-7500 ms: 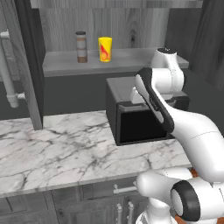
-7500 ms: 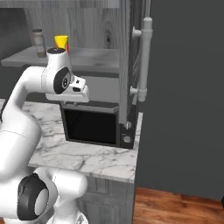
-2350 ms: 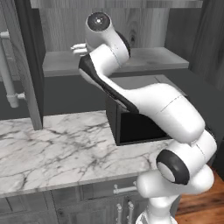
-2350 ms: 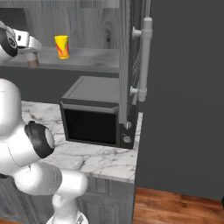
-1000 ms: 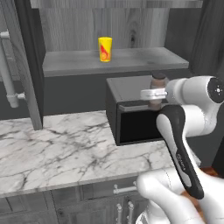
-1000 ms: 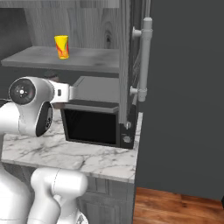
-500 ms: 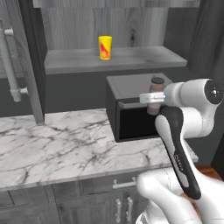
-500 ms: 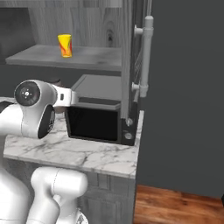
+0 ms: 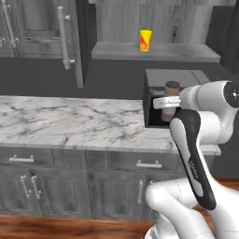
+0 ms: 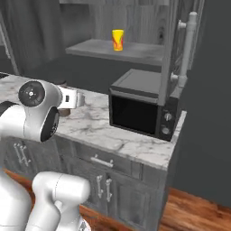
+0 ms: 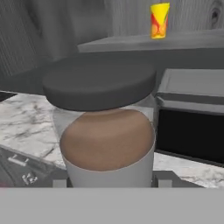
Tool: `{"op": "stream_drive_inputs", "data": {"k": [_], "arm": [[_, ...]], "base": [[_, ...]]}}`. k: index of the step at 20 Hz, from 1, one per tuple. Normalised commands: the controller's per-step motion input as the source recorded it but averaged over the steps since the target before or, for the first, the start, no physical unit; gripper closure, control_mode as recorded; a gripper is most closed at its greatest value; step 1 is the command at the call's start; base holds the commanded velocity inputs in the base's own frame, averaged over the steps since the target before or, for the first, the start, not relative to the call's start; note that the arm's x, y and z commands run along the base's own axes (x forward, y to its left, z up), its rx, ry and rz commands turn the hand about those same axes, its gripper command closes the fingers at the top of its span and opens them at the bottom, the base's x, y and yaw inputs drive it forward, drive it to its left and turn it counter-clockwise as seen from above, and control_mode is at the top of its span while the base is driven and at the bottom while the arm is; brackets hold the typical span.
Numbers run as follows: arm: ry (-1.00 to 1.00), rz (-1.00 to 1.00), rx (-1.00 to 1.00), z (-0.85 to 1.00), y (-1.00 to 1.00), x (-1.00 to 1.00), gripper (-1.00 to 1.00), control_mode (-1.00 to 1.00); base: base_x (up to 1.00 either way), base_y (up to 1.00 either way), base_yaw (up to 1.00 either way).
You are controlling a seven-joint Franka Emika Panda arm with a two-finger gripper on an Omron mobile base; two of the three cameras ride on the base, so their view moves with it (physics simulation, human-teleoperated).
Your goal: Take the cinnamon bottle from the cabinet and place it on the dining table, next to the plate with the cupcake. Then take the chocolate from the dining counter and place it on the cupcake plate.
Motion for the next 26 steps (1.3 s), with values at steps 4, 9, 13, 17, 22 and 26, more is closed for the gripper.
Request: {"op": "stream_drive_inputs", "data": {"k": [4, 9, 13, 17, 22, 26], "arm": [[0.0, 0.0, 0.0, 0.0, 0.0, 0.0, 1.0, 1.0], [0.0, 0.0, 0.0, 0.0, 0.0, 0.0, 1.0, 1.0], [0.0, 0.0, 0.0, 0.0, 0.0, 0.0, 1.0, 1.0], [0.0, 0.0, 0.0, 0.0, 0.0, 0.0, 1.0, 1.0], [0.0, 0.0, 0.0, 0.0, 0.0, 0.0, 1.0, 1.0], [0.0, 0.0, 0.0, 0.0, 0.0, 0.0, 1.0, 1.0]], "base": [[-0.26, 0.0, 0.83], [-0.09, 0.0, 0.97], [0.0, 0.0, 1.0], [0.0, 0.0, 1.0], [0.0, 0.0, 1.0], [0.13, 0.0, 0.97]]}}
